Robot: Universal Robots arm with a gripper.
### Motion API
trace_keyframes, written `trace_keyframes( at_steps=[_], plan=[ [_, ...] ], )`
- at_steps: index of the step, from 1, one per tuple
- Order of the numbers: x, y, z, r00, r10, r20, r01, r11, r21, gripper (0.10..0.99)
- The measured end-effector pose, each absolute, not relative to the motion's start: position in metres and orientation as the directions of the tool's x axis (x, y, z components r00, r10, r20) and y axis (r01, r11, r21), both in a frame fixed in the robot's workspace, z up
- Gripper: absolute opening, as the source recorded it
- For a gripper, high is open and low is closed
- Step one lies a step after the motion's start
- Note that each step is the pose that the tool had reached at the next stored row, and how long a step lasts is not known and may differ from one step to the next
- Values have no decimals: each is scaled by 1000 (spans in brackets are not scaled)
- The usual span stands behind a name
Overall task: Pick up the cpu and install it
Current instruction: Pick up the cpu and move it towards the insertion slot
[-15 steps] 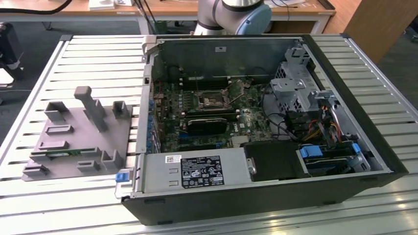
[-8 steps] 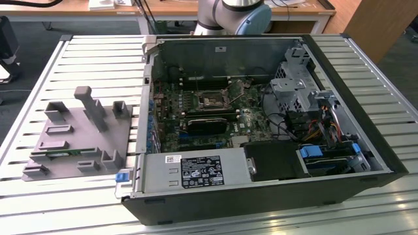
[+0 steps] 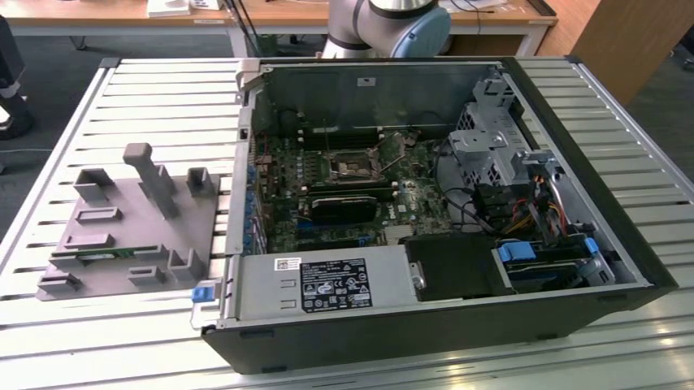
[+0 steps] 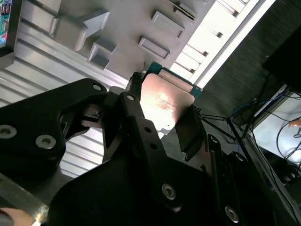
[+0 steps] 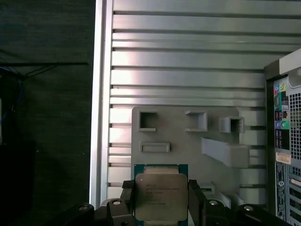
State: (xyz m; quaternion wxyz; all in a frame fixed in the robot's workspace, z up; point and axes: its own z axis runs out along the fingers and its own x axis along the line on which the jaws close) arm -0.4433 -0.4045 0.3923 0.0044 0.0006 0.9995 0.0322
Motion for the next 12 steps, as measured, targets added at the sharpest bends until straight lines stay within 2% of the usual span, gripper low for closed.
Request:
trace_keyframes(
  at_steps=[6, 12],
  plan=[
    [-443, -404, 409, -1000, 2, -9, 1, 998, 64, 541],
    [-442, -404, 412, -1000, 2, -9, 1, 998, 64, 541]
  ],
)
